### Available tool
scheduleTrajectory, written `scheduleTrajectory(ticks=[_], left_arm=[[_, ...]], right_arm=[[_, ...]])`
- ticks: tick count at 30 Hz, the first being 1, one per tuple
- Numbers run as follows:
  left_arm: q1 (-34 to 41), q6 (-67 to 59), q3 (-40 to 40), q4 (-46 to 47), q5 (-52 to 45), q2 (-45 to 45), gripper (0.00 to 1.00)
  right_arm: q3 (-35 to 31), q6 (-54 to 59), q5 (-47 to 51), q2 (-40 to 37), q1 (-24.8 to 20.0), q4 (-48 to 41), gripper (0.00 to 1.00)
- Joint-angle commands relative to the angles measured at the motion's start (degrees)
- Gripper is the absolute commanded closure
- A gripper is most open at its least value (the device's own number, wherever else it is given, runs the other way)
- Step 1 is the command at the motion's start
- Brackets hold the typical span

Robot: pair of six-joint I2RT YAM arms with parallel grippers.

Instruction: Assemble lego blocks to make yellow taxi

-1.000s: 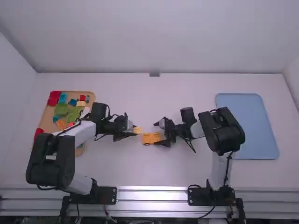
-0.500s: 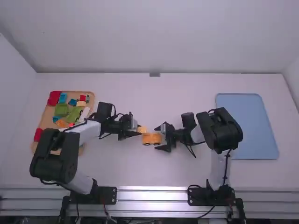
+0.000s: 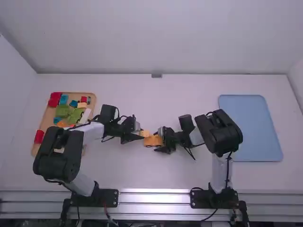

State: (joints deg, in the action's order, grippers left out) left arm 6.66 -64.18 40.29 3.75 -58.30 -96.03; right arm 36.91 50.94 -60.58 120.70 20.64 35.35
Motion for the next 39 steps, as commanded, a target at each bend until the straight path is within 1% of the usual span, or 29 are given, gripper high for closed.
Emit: scheduleTrajectory(ticks=[1, 2, 3, 6, 7, 8, 9, 11, 16, 19, 21, 24, 35, 39], left_arm=[[0.13, 0.33, 0.57, 0.28, -1.42, -1.03, 0.83], [0.13, 0.33, 0.57, 0.24, -1.84, -1.22, 0.83], [0.15, 0.13, 0.57, 0.24, -2.67, -1.49, 0.83], [0.63, -0.35, 0.57, 0.26, -3.19, -1.6, 0.83], [1.07, -0.35, 0.57, 0.07, -3.13, -1.6, 0.84], [1.64, -0.35, 0.55, -0.24, -2.43, -1.6, 0.84], [2.32, -0.35, 0.55, -0.5, -1.57, -1.6, 0.86], [3.45, -0.35, 0.46, -1.18, -0.26, -1.6, 0.87], [6.67, 1.81, -0.92, -5.16, 4.57, -1.6, 0.94], [6.84, 3.37, -2.23, -7.72, 5.75, -1.6, 0.94], [6.84, 3.28, -3.34, -8.94, 5.7, -1.6, 0.94], [6.84, 3.3, -4.2, -9.92, 7.13, -1.6, 0.96], [6.82, 3.17, -4.37, -11.26, 8.2, -1.75, 0.98], [6.84, 3.3, -4.35, -12.61, 6.8, -4.11, 0.98]], right_arm=[[0.63, -1.55, 1.01, 0.76, -0.13, 0.66, 0.22], [0.63, -1.64, 1.16, 0.76, -0.13, 0.7, 0.24], [0.63, -1.44, 1.84, 0.76, -0.22, 0.5, 0.29], [0.63, -1.51, 1.97, 0.76, -0.85, 0.24, 0.33], [0.63, -1.46, 1.92, 0.76, -0.87, 0.24, 0.39], [0.66, -1.44, 1.97, 0.76, -0.83, 0.26, 0.41], [0.63, -1.44, 1.95, 0.76, -0.7, 0.33, 0.47], [0.63, -1.46, 1.95, 0.76, -0.81, 0.26, 0.5], [0.63, -1.64, 1.95, 0.76, -0.81, 0.22, 0.5], [0.63, -1.64, 1.92, 0.76, -0.79, 0.22, 0.49], [0.63, -1.66, 1.92, 0.76, -0.79, 0.24, 0.46], [0.63, -1.64, 1.92, 0.76, -0.76, 0.22, 0.45], [0.63, -1.64, 1.44, 0.76, -0.79, 0.24, 0.44], [0.63, -1.66, 1.49, 0.76, -0.76, 0.24, 0.44]])
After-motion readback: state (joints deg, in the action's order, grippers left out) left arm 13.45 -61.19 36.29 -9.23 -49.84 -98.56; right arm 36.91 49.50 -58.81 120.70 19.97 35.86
